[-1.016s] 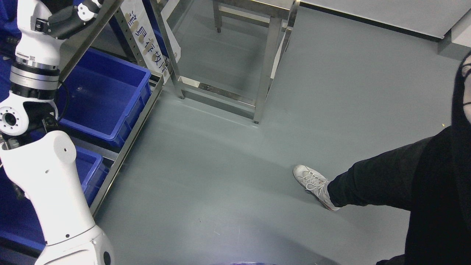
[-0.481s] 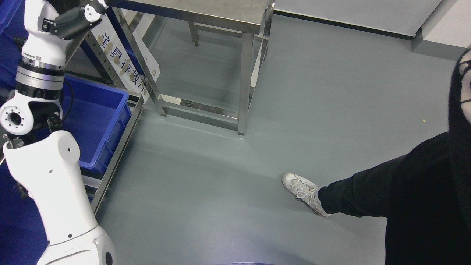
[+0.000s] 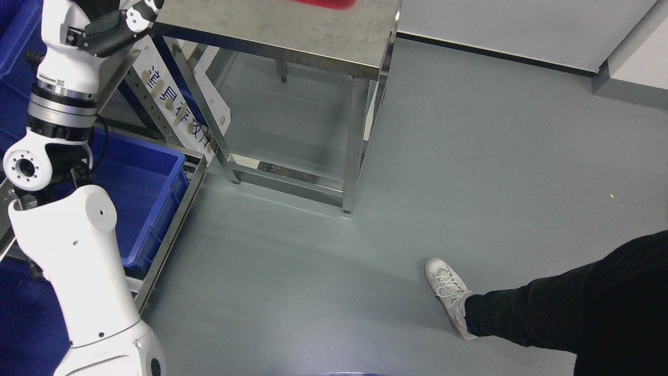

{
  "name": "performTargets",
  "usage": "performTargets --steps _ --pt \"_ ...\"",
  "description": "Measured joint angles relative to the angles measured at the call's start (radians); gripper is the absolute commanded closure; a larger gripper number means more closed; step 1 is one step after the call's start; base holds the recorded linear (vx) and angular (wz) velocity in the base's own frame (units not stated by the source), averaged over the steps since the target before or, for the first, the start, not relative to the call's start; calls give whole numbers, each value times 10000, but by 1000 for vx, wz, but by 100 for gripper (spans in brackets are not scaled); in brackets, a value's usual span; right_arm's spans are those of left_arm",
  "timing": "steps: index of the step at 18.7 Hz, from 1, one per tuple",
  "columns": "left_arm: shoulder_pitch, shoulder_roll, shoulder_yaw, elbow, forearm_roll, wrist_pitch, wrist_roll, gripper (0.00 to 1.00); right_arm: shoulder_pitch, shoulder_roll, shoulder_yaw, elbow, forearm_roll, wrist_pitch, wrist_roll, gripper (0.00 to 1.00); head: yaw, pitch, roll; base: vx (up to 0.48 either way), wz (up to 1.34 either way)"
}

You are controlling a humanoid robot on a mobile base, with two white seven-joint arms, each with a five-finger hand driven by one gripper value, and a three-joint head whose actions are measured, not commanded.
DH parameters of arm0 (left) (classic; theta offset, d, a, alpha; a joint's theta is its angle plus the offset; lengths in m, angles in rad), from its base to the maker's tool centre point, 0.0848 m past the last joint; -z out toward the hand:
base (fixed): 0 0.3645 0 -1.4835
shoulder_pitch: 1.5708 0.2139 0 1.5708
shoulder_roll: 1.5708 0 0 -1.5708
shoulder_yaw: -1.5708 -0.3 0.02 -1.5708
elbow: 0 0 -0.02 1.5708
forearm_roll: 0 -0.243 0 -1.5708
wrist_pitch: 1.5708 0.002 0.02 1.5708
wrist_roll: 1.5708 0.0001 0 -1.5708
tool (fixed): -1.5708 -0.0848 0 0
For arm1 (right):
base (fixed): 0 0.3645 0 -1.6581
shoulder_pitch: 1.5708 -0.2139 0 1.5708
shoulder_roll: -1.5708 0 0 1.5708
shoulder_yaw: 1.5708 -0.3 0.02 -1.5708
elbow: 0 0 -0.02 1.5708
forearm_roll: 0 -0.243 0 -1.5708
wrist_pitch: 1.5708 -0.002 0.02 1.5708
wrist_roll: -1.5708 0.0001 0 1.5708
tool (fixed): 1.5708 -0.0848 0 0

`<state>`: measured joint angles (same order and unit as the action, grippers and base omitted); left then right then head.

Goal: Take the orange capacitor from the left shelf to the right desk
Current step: 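Hold the capacitor in the left hand while turning toward the steel table, then extend the left hand with the capacitor over the red tray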

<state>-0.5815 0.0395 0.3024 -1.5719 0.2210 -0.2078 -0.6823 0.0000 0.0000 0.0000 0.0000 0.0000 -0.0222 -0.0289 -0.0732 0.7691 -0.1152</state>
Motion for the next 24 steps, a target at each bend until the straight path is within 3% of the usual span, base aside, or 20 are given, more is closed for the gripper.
performTargets --steps 24 --pt "25 -351 -996 -14 50 557 -212 82 -1 0 0 0 0 0 0 0 0 0 0 204 -8"
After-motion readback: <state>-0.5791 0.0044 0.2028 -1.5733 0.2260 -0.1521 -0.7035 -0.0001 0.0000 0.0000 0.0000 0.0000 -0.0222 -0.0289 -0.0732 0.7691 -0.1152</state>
